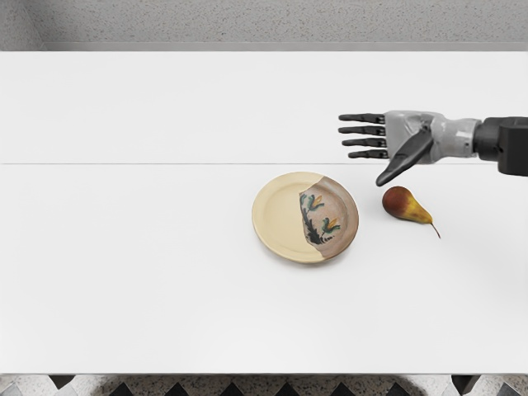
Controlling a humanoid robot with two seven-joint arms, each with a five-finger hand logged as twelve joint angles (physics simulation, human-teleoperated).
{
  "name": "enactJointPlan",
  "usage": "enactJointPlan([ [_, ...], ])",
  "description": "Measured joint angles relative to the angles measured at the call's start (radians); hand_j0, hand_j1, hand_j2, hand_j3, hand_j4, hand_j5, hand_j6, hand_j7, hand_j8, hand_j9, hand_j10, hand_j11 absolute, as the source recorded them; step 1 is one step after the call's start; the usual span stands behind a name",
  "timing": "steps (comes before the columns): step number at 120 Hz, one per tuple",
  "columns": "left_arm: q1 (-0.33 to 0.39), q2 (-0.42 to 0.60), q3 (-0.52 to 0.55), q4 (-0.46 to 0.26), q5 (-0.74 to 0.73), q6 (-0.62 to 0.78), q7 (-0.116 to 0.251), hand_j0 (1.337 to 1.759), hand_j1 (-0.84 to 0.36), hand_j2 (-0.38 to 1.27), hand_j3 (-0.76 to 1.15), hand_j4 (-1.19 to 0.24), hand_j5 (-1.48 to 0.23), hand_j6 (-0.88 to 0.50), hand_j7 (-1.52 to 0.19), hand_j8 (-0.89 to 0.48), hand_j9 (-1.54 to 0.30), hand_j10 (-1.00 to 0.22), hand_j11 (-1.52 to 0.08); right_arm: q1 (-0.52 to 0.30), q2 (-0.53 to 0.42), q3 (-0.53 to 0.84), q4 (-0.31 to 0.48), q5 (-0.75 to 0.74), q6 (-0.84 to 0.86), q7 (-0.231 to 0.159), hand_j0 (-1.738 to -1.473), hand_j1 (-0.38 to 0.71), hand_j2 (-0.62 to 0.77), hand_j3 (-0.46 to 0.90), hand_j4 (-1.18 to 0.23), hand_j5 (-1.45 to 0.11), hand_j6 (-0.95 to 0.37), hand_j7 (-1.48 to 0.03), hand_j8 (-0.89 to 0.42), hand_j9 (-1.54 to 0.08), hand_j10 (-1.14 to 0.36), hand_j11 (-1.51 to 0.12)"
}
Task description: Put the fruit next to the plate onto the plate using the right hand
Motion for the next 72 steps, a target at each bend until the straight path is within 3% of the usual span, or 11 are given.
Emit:
enactJointPlan([
  [26, 0.000, 0.000, 0.000, 0.000, 0.000, 0.000, 0.000, 1.658, 0.35, 0.00, 0.00, 0.00, 0.00, 0.00, 0.00, 0.00, 0.00, 0.00, 0.00, 0.019, -0.018, 0.001, 0.000, -0.025, 0.000, -0.001, -1.658, -0.35, 0.00, 0.00, 0.00, 0.00, 0.00, 0.00, 0.00, 0.00, 0.00, 0.00],
  [58, 0.000, 0.000, 0.000, 0.000, 0.000, 0.000, 0.000, 1.658, 0.35, 0.00, 0.00, 0.00, 0.00, 0.00, 0.00, 0.00, 0.00, 0.00, 0.00, 0.097, -0.104, 0.033, 0.025, -0.315, 0.000, 0.012, -1.658, -0.35, 0.00, 0.00, 0.00, 0.00, 0.00, 0.00, 0.00, 0.00, 0.00, 0.00],
  [64, 0.000, 0.000, 0.000, 0.000, 0.000, 0.000, 0.000, 1.658, 0.35, 0.00, 0.00, 0.00, 0.00, 0.00, 0.00, 0.00, 0.00, 0.00, 0.00, 0.101, -0.119, 0.038, 0.057, -0.364, 0.000, 0.025, -1.658, -0.35, 0.00, 0.00, 0.00, 0.00, 0.00, 0.00, 0.00, 0.00, 0.00, 0.00],
  [72, -0.001, 0.000, 0.000, 0.000, 0.000, 0.000, 0.000, 1.658, 0.35, 0.00, 0.00, 0.00, 0.00, 0.00, 0.00, 0.00, 0.00, 0.00, 0.00, 0.101, -0.183, 0.040, 0.172, -0.416, 0.000, 0.035, -1.658, -0.35, 0.00, 0.00, 0.00, 0.00, 0.00, 0.00, 0.00, 0.00, 0.00, 0.00],
])
